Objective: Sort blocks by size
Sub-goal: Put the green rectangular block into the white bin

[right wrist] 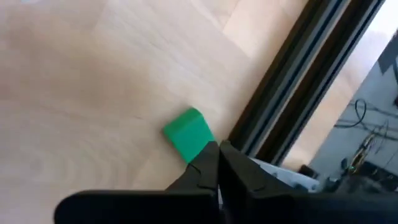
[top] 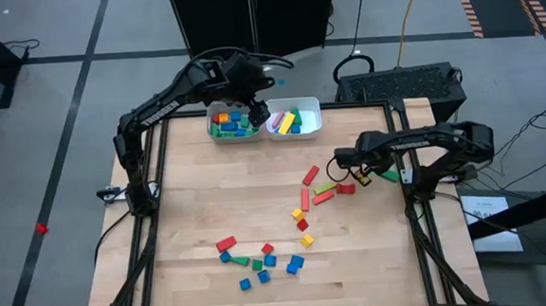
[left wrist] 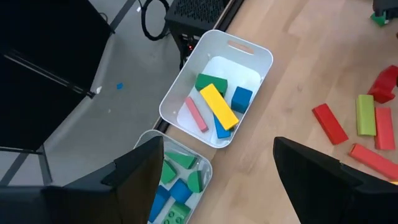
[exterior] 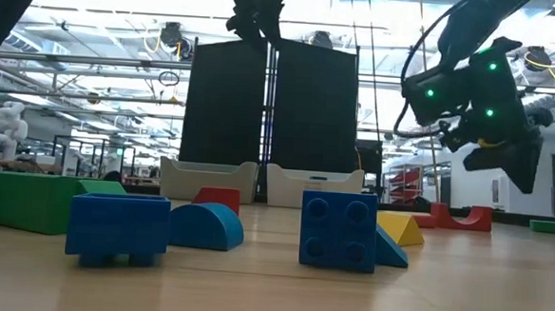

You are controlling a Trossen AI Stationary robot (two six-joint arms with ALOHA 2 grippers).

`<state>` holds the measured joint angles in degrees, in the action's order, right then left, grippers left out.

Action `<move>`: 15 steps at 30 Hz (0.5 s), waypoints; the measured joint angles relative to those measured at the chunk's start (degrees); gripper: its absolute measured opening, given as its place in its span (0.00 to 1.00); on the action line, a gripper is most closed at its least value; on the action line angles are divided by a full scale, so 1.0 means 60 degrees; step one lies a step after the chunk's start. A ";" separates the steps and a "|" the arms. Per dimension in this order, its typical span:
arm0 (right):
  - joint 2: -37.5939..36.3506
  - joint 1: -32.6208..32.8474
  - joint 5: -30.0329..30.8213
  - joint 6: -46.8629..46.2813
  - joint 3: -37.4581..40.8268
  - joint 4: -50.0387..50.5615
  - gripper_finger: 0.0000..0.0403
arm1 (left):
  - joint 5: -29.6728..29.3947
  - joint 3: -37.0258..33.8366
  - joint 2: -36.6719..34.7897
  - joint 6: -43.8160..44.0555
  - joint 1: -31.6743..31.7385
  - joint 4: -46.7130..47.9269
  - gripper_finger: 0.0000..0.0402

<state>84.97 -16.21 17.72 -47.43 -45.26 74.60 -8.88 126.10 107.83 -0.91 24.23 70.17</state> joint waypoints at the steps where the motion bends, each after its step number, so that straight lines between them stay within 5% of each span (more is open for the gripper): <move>1: 0.0014 -0.0004 -0.0020 -0.0171 0.0107 -0.0120 0.00 | 0.0000 -0.0003 0.0000 -0.0007 0.0000 -0.0013 0.76; 15: 0.0001 -0.0055 -0.0942 -0.1617 0.1831 -0.1332 0.00 | 0.0000 -0.0003 0.0000 -0.0175 0.0000 -0.0036 0.76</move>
<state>84.98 -16.53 12.06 -57.13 -34.28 66.61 -8.88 126.08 107.83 -1.96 24.23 69.95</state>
